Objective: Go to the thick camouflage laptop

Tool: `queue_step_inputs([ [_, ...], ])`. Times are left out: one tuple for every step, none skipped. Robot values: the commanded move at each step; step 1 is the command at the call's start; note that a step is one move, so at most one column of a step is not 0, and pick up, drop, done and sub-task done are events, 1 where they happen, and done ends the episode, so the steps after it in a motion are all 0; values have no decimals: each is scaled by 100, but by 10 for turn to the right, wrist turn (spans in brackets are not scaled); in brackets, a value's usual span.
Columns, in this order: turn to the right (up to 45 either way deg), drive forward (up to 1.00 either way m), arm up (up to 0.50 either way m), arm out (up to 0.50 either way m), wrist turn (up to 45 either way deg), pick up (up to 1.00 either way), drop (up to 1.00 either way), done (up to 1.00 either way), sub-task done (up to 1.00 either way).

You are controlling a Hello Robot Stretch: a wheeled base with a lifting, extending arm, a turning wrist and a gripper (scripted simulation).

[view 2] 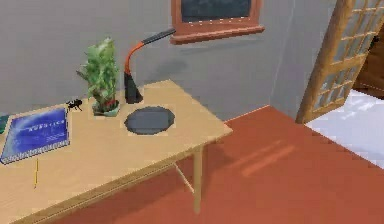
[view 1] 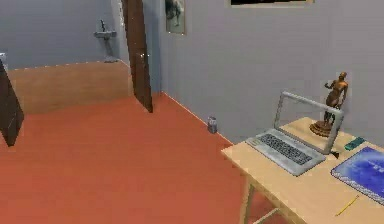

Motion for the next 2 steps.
queue_step_inputs([
  [270, 0, 0, 0, 0, 0, 0, 0, 0],
  [0, 0, 0, 0, 0, 0, 0, 100, 0],
])
